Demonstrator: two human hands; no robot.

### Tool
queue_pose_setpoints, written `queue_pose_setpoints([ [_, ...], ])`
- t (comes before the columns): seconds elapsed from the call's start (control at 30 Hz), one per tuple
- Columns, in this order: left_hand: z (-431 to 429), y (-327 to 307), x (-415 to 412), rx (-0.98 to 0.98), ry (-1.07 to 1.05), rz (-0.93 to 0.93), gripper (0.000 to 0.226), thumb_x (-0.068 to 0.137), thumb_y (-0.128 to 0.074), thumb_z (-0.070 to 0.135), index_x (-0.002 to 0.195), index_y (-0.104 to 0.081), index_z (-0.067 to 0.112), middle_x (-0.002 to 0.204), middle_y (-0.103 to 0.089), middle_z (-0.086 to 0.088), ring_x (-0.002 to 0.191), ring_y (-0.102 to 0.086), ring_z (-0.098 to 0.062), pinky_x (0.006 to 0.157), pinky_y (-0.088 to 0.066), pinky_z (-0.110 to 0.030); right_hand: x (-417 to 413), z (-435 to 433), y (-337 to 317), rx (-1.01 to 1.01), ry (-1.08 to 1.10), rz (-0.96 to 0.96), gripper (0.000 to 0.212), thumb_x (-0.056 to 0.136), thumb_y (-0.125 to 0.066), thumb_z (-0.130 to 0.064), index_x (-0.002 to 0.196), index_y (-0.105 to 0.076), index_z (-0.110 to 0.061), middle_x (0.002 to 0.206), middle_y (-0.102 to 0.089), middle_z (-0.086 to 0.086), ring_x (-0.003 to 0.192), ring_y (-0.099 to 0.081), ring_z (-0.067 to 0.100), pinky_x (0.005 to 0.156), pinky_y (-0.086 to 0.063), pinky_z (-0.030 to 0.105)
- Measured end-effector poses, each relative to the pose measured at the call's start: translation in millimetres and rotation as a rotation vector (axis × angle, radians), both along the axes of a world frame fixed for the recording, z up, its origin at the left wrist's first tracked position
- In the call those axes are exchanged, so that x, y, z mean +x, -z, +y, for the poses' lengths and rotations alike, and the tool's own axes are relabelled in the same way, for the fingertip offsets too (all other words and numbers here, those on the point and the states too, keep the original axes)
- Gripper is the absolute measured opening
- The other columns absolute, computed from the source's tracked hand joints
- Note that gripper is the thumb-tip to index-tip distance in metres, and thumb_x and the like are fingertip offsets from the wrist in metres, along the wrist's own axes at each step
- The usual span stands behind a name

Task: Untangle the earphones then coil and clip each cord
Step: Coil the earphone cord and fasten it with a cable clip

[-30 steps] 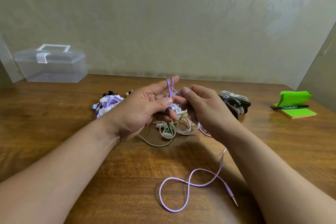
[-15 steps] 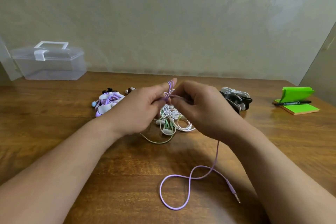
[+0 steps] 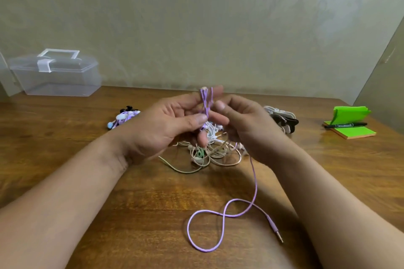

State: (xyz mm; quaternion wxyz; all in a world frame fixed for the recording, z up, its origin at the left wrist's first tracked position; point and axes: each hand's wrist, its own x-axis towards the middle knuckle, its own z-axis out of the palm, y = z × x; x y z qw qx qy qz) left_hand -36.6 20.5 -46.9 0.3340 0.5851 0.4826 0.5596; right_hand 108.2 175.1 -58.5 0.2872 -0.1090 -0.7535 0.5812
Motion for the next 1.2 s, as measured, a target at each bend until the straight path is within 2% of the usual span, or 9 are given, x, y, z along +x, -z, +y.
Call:
queue_pose_setpoints([
  [0.17, 7.3, 4.9, -4.9, 0.072, -0.214, 0.036, 0.053, 0.105, -0.049, 0.002, 0.151, -0.047, 0.029, 0.121, -0.074, -0.014, 0.072, -0.065, -0.015, 0.068, -0.054, -0.021, -3.5, -14.0, 0.8, 0.245, 0.031, -0.123, 0.023, 0.109, -0.055, -0.019, 0.118, -0.075, -0.026, 0.073, -0.063, -0.007, 0.057, -0.048, 0.002, 0.057, -0.037, 0.021],
  [0.27, 10.1, 5.7, -11.9, 0.097, -0.337, 0.117, 0.055, 0.106, -0.049, 0.003, 0.152, -0.045, 0.034, 0.125, -0.074, -0.006, 0.072, -0.065, -0.014, 0.074, -0.056, -0.025, -2.4, -17.6, -5.3, 0.199, 0.038, -0.195, 0.021, 0.108, -0.057, -0.026, 0.105, -0.077, -0.020, 0.072, -0.066, -0.004, 0.052, -0.046, 0.006, 0.053, -0.035, 0.023],
  [0.43, 10.6, 12.3, -16.0, 0.001, -0.499, 0.479, 0.057, 0.107, -0.049, 0.008, 0.154, -0.042, 0.039, 0.101, -0.072, 0.032, 0.070, -0.060, -0.003, 0.077, -0.049, -0.015, 1.2, -24.4, -4.7, 0.719, 0.175, -0.246, 0.021, 0.104, -0.061, -0.031, 0.089, -0.070, -0.020, 0.066, -0.062, -0.003, 0.060, -0.054, 0.017, 0.062, -0.045, 0.040],
  [0.53, 5.4, 10.2, -13.4, -0.069, -0.504, 0.743, 0.048, 0.107, -0.050, 0.014, 0.147, -0.052, 0.040, 0.076, -0.061, 0.040, 0.065, -0.053, 0.002, 0.064, -0.039, -0.010, 3.6, -26.0, -8.2, 0.734, 0.232, -0.087, 0.022, 0.100, -0.069, -0.032, 0.083, -0.068, -0.018, 0.063, -0.056, -0.005, 0.059, -0.048, 0.013, 0.054, -0.037, 0.027],
  [0.7, -1.2, 2.2, -9.1, -0.180, -0.318, 0.796, 0.025, 0.108, -0.047, 0.031, 0.122, -0.067, 0.039, 0.095, -0.070, 0.026, 0.071, -0.058, 0.001, 0.072, -0.044, -0.019, 10.8, -15.8, -19.1, 0.621, 0.280, 0.021, 0.012, 0.094, -0.079, -0.028, 0.089, -0.072, -0.020, 0.074, -0.071, -0.009, 0.069, -0.066, 0.005, 0.059, -0.046, 0.017],
  [0.83, -9.1, -7.8, 0.5, -0.246, -0.050, 0.669, 0.032, 0.109, -0.049, 0.016, 0.102, -0.068, 0.040, 0.086, -0.068, 0.023, 0.072, -0.057, -0.004, 0.074, -0.047, -0.023, 14.8, -6.2, -22.9, 0.368, 0.076, 0.057, 0.018, 0.091, -0.079, -0.020, 0.092, -0.072, -0.003, 0.078, -0.075, 0.000, 0.069, -0.069, 0.007, 0.063, -0.051, 0.019],
  [0.97, -17.2, -13.3, 0.4, -0.220, 0.166, 0.345, 0.038, 0.106, -0.051, 0.009, 0.136, -0.063, 0.028, 0.107, -0.073, 0.001, 0.075, -0.056, -0.015, 0.078, -0.049, -0.026, 10.7, 0.3, -14.9, 0.060, -0.108, -0.019, 0.024, 0.092, -0.073, -0.038, 0.087, -0.072, -0.014, 0.070, -0.057, 0.006, 0.061, -0.040, 0.020, 0.054, -0.032, 0.023],
  [1.1, -12.0, -9.3, 1.0, -0.037, 0.153, 0.026, 0.047, 0.100, -0.054, 0.010, 0.147, -0.054, 0.016, 0.109, -0.073, -0.006, 0.072, -0.058, -0.016, 0.074, -0.053, -0.024, 2.3, -2.3, -1.5, -0.085, -0.299, -0.059, 0.023, 0.103, -0.062, -0.028, 0.085, -0.067, -0.014, 0.068, -0.029, 0.009, 0.052, -0.022, 0.020, 0.052, -0.024, 0.021],
  [1.2, -1.7, -6.8, -5.0, 0.051, -0.032, -0.091, 0.053, 0.098, -0.052, 0.010, 0.148, -0.051, 0.028, 0.110, -0.074, -0.004, 0.071, -0.058, -0.015, 0.073, -0.052, -0.021, 0.2, -6.6, 0.4, -0.082, -0.262, -0.095, 0.019, 0.104, -0.062, -0.026, 0.111, -0.072, -0.011, 0.069, -0.025, 0.007, 0.053, -0.023, 0.012, 0.048, -0.021, 0.023],
])
